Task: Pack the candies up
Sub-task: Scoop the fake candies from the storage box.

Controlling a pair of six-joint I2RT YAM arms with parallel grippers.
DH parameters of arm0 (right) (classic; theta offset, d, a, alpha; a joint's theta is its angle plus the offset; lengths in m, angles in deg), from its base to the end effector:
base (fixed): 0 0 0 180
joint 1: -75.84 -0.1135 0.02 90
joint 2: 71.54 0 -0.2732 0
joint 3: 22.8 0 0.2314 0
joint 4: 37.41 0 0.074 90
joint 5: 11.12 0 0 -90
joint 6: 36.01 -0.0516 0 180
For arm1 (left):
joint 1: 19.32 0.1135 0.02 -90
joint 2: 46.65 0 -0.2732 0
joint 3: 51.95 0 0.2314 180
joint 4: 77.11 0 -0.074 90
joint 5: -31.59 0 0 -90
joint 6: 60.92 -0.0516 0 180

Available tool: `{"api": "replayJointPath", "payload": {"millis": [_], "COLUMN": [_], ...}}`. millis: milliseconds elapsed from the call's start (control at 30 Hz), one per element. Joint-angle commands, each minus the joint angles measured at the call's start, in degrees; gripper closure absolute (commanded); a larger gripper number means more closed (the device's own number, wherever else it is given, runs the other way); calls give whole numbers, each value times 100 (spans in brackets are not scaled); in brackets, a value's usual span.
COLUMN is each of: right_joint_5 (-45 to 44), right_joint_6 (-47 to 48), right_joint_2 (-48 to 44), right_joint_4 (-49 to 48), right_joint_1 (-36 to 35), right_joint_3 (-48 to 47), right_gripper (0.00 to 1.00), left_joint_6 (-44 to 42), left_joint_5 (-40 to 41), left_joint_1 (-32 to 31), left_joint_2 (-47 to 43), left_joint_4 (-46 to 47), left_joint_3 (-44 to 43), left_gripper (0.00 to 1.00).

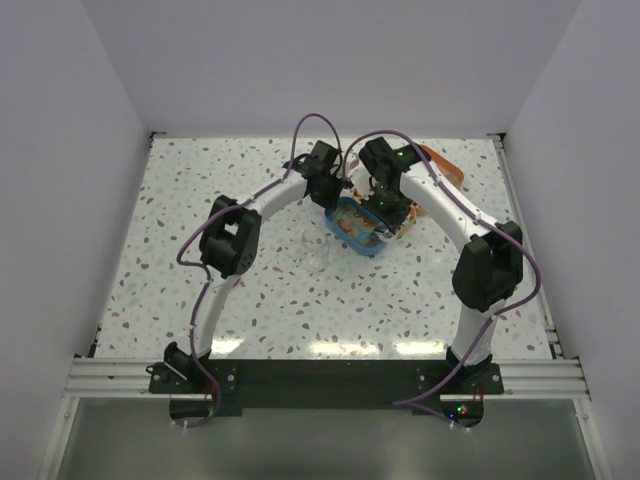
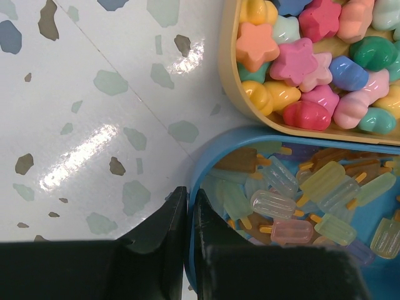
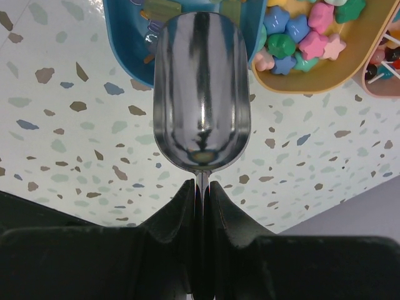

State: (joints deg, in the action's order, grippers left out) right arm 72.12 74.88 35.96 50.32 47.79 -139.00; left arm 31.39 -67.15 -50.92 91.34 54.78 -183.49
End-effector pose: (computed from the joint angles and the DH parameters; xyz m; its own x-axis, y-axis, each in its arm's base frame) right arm 0.3159 0.1614 0.2861 -0.6500 -0.7476 -0.1366 -0.7267 0.6640 -0.1758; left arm 0.4434 -0.2820 0.1685 -0.7173 0.3945 -0.5744 0.5645 0.8122 -0.1471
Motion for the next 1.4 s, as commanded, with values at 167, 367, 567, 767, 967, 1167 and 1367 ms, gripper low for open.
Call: {"api": "replayJointPath", "payload": {"millis": [167, 367, 567, 767, 967, 1167, 1367], "right_joint_5": [-176, -202, -158, -132, -106, 79, 237], "right_joint_6": [12, -5, -23, -67, -120, -120, -93], "right_joint_2": [-63, 51, 245, 333, 333, 219, 297], "right_joint_4": [-108, -178, -231, -459, -836, -1355, -1830], "right_joint_1": [19, 11, -42, -86, -113, -130, -130], "right_joint_3": [229, 290, 273, 343, 509, 913, 1099], "right_gripper": [100, 100, 100, 100, 100, 100, 100], "left_joint_6": [77, 121, 217, 323, 393, 429, 481], "left_joint_5": [197, 161, 100, -41, -146, -173, -243], "left_joint_1": [22, 13, 22, 22, 22, 22, 22], "left_joint_2": [-290, -361, -431, -537, -554, -598, -598], "left_joint_4": [170, 197, 223, 346, 381, 451, 496], "left_joint_3": [84, 111, 137, 251, 251, 295, 295], "left_gripper": [96, 92, 89, 88, 88, 89, 89]}}
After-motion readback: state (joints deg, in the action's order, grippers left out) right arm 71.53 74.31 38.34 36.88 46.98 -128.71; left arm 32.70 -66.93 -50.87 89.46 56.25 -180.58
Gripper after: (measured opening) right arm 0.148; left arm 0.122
